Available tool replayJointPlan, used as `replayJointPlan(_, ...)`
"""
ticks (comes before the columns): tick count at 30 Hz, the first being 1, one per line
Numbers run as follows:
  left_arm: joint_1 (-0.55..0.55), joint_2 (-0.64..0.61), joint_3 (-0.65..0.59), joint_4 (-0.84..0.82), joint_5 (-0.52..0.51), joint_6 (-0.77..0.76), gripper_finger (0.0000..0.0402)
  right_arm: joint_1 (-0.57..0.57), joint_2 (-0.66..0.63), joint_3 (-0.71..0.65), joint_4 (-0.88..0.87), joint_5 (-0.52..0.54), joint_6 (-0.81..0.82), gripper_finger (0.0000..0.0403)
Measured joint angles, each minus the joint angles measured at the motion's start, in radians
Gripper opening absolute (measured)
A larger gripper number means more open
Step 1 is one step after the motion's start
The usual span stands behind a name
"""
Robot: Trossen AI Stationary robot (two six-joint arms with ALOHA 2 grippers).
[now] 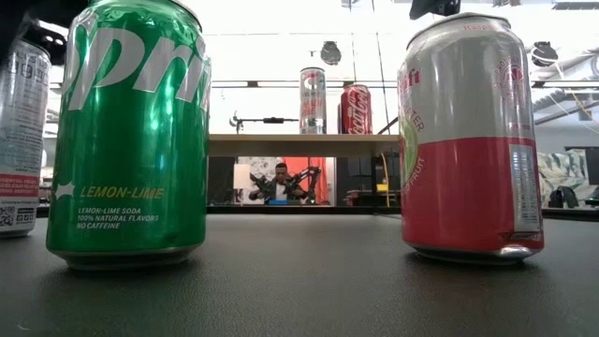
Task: Place canned beverage on shelf
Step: Put the white pink soda can aligned with the other white pink soda cans on the shelf
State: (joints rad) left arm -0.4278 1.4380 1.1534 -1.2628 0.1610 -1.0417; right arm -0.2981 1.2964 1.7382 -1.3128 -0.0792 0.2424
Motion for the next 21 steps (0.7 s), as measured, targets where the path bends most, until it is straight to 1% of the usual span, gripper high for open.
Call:
replayJointPlan(3,0.0,0.0,0.0,-0.001,0.029,0.0,0.0317,0.0,0.0,0.0,0.001,0.0,0.0,0.0)
replayJointPlan(9,0.001,0.0,0.004,-0.007,0.042,-0.001,0.0252,0.0,0.0,0.0,0.013,0.0,0.0,0.0)
replayJointPlan(11,0.002,0.0,0.015,-0.007,0.044,-0.001,0.0239,0.0,0.0,0.0,0.021,0.0,0.001,0.0)
replayJointPlan(16,0.018,0.0,0.069,-0.018,0.056,-0.009,0.0241,0.001,0.0,0.0,0.057,-0.006,0.018,0.0)
replayJointPlan(19,0.04,0.0,0.127,-0.059,0.075,-0.009,0.0249,0.008,0.0,0.0,0.114,-0.052,0.072,0.0)
replayJointPlan(21,0.057,0.0,0.167,-0.097,0.078,-0.017,0.0251,0.017,0.0,0.0,0.155,-0.092,0.14,0.0)
